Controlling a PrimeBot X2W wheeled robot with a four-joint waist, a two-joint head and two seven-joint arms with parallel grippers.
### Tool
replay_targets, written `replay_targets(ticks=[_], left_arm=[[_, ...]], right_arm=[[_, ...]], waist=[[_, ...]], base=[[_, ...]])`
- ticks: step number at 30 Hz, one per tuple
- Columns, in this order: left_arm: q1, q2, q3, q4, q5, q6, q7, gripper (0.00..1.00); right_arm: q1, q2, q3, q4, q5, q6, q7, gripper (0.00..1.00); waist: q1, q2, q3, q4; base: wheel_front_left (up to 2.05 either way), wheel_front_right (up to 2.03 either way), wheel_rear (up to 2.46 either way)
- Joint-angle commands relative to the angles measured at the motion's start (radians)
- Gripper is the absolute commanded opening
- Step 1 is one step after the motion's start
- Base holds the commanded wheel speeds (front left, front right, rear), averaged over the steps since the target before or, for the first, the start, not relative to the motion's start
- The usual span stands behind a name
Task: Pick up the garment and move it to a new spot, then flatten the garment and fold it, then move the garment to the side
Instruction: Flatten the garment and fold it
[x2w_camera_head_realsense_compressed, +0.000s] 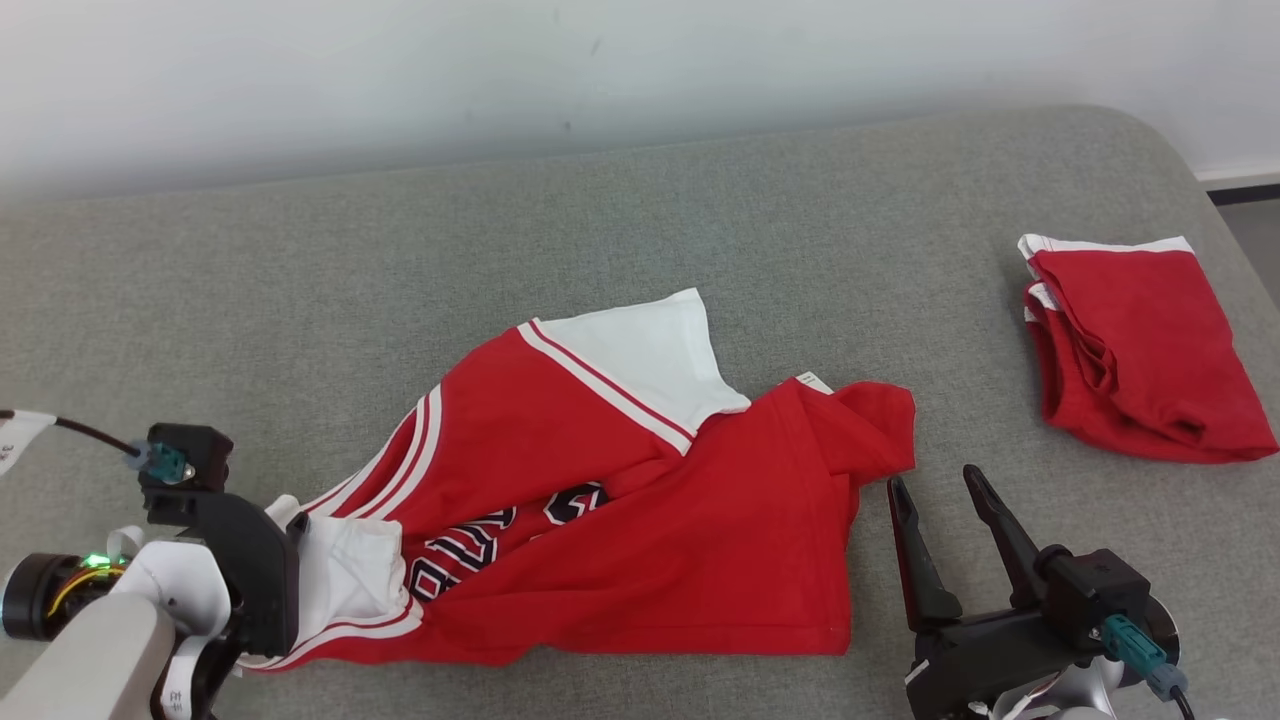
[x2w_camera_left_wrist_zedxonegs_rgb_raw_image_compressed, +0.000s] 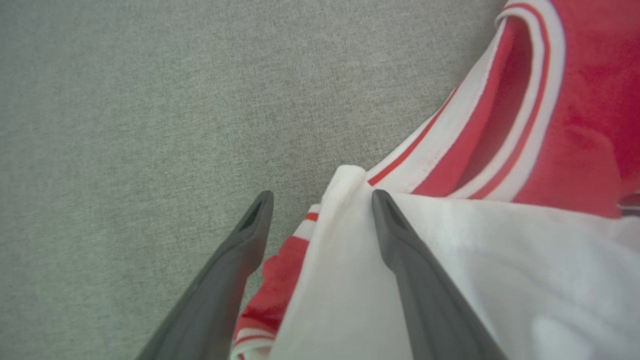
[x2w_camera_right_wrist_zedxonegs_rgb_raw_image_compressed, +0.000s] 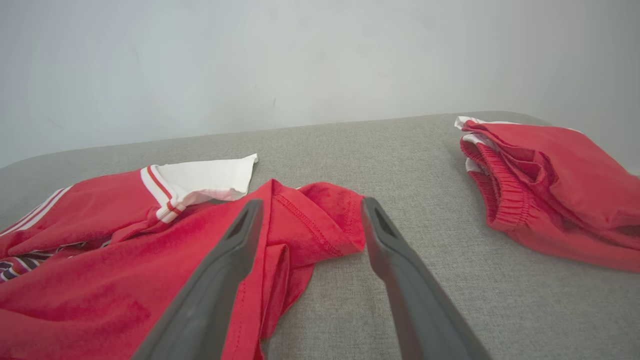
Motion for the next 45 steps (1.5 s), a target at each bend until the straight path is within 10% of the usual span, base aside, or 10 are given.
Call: replay_targets(ticks=[1,6,8,12,22,35,45], left_arm=[[-0.018,0.006,-0.001,0.001,-0.013,-0.003,0.013,1.0],[-0.039,0.016,-0.01,-0.009,-0.001,-0.009,0.033,0.87],[-0.047,0.016,-0.017,-0.012,-0.002,-0.012,0.042,0.47],[-0.049,0.013,-0.02,-0.012,-0.008,-0.007,0.052,0.11],[-0.02,0.001,-0.016,-0.048,-0.002,0.023,0.018,0.0],[0.106,-0.063,-0.033,-0.194,0.054,0.127,-0.153,0.0],[0.086,-0.119,-0.054,-0.161,0.042,0.109,-0.193,0.0]], right_arm=[[-0.012,0.0,0.0,-0.002,-0.001,-0.002,0.002,1.0],[-0.012,0.0,-0.004,-0.003,0.004,-0.002,-0.003,1.0],[-0.013,0.0,-0.005,-0.002,0.005,-0.002,-0.005,1.0],[-0.015,0.0,-0.006,0.002,0.009,-0.002,-0.008,1.0],[0.0,-0.012,-0.002,-0.017,-0.005,-0.002,0.028,1.0],[0.223,-0.115,0.045,-0.249,0.051,-0.002,0.453,1.0],[0.194,-0.064,0.056,-0.248,-0.022,-0.002,0.514,1.0]], waist=[[-0.0001,0.0,0.007,-0.005],[-0.0001,0.0,0.016,-0.009],[-0.0001,0.0,0.018,-0.009],[-0.0001,0.0,0.019,-0.007],[-0.0001,0.0,0.019,0.01],[-0.0001,0.0,0.041,0.064],[-0.0001,0.0,0.046,0.095]], base=[[0.0,0.0,0.0],[0.0,0.0,0.0],[0.0,0.0,0.0],[0.0,0.0,0.0],[0.0,0.0,0.0],[0.0,0.0,0.0],[0.0,0.0,0.0]])
